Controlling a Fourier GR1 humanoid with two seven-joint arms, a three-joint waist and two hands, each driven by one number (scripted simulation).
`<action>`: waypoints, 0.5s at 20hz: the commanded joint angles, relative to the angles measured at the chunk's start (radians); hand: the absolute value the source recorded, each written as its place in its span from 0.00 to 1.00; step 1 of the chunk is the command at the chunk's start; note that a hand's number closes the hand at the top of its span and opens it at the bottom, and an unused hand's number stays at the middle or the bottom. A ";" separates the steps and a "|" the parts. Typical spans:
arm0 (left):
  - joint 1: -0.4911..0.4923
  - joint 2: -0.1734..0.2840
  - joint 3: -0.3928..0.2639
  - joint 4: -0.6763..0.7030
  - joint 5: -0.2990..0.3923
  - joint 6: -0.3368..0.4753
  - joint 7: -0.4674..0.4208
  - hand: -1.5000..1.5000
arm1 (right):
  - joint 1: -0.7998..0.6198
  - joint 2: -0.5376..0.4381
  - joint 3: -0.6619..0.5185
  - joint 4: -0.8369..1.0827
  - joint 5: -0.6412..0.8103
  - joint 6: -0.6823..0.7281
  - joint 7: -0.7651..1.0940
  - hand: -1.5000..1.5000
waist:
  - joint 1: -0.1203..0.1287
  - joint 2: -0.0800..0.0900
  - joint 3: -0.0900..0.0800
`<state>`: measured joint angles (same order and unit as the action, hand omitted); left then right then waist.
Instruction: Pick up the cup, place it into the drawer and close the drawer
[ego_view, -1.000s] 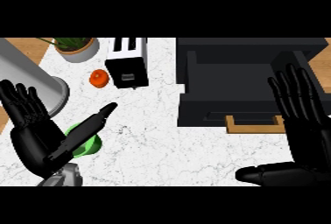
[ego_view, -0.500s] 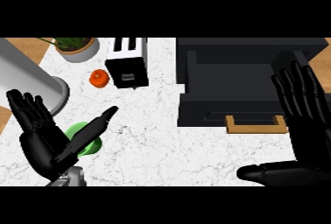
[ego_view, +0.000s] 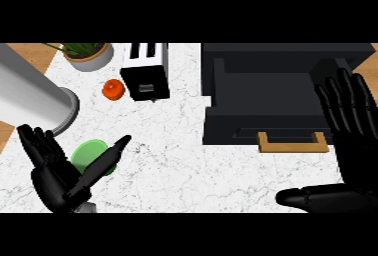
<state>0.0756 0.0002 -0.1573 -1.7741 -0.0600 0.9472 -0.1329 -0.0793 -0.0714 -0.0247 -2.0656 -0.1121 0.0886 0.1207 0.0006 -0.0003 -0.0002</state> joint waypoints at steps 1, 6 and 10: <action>-0.051 0.000 0.017 0.081 0.050 0.044 -0.032 0.00 | -0.058 -0.004 -0.009 0.085 0.018 -0.004 -0.009 0.00 | 0.000 0.001 0.000; 0.154 0.000 0.074 0.036 0.201 -0.097 -0.200 0.00 | -0.039 0.011 0.021 -0.004 0.029 -0.025 0.028 0.00 | 0.005 -0.001 0.000; 0.064 0.000 0.090 0.173 0.266 -0.070 -0.258 0.00 | -0.011 -0.024 -0.025 -0.039 -0.035 0.023 0.046 0.00 | 0.000 0.000 0.000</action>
<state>0.1358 0.0002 -0.0891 -1.6513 0.1471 0.8920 -0.3415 -0.1112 -0.0820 -0.0400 -2.0666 -0.1296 0.0934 0.1533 0.0013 -0.0004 -0.0004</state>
